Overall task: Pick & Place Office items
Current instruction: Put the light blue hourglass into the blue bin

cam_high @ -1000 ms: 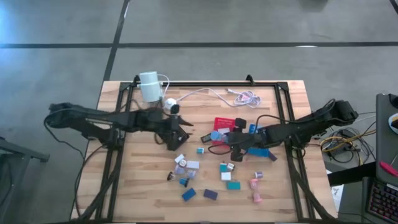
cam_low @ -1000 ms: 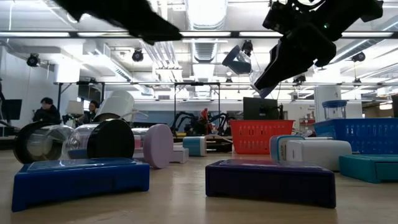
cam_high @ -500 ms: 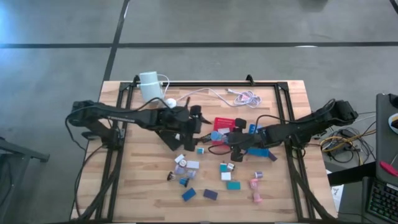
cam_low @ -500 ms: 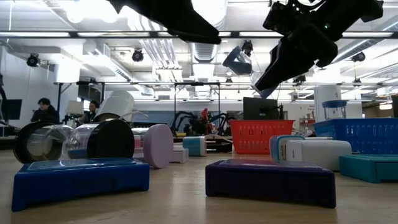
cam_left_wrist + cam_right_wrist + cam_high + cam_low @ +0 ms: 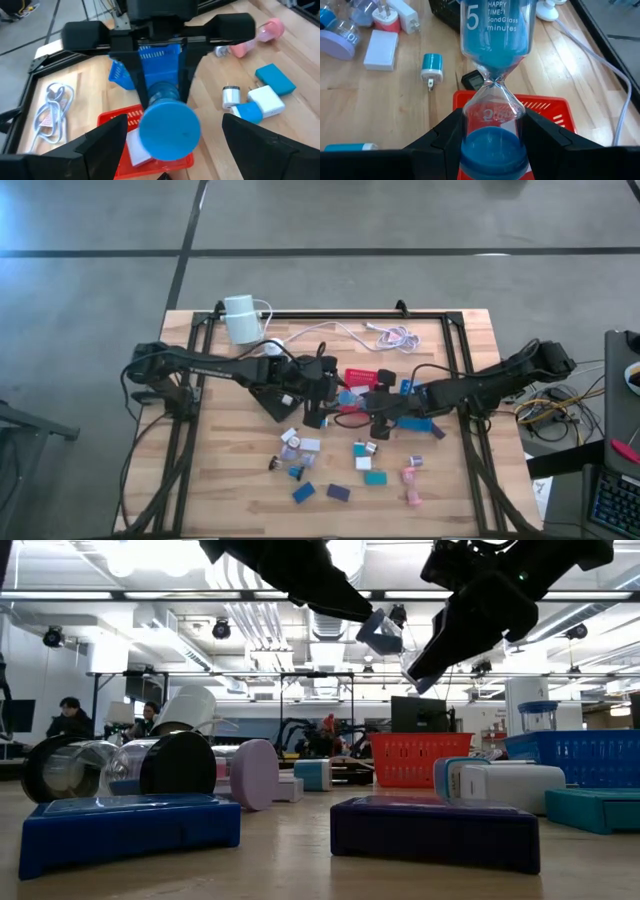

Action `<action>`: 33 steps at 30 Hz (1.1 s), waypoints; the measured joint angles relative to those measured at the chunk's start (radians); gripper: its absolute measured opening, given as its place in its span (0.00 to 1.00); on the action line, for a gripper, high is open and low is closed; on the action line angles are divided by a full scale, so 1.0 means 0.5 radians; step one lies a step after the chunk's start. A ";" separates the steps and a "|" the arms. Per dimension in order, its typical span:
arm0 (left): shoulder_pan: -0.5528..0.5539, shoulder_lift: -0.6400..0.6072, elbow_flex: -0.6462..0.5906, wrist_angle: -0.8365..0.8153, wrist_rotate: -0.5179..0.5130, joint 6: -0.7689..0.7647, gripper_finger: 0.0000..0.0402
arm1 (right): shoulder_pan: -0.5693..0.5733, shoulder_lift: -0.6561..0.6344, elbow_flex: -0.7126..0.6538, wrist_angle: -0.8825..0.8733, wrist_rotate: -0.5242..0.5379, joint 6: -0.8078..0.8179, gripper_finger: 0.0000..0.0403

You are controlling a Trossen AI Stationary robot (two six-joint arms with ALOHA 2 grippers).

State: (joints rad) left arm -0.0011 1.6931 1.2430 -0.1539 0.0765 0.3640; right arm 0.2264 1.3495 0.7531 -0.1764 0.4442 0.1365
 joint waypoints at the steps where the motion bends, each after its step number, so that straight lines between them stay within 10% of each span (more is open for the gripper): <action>1: 0.000 0.007 0.000 0.000 0.003 0.006 0.83 | 0.000 0.000 0.003 0.001 0.002 0.001 0.39; 13: 0.000 0.041 -0.003 0.022 0.005 0.060 0.81 | 0.000 0.000 0.012 0.022 0.002 0.026 0.39; 24: 0.004 0.041 -0.003 0.062 -0.004 0.061 0.51 | 0.002 0.002 0.012 0.029 -0.001 0.014 0.39; 33: 0.005 0.037 -0.004 0.046 -0.018 0.120 0.50 | 0.001 0.003 0.011 0.053 0.008 -0.007 0.39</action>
State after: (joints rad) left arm 0.0013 1.7119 1.2409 -0.1312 0.0673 0.4240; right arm 0.2268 1.3510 0.7586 -0.1498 0.4483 0.1331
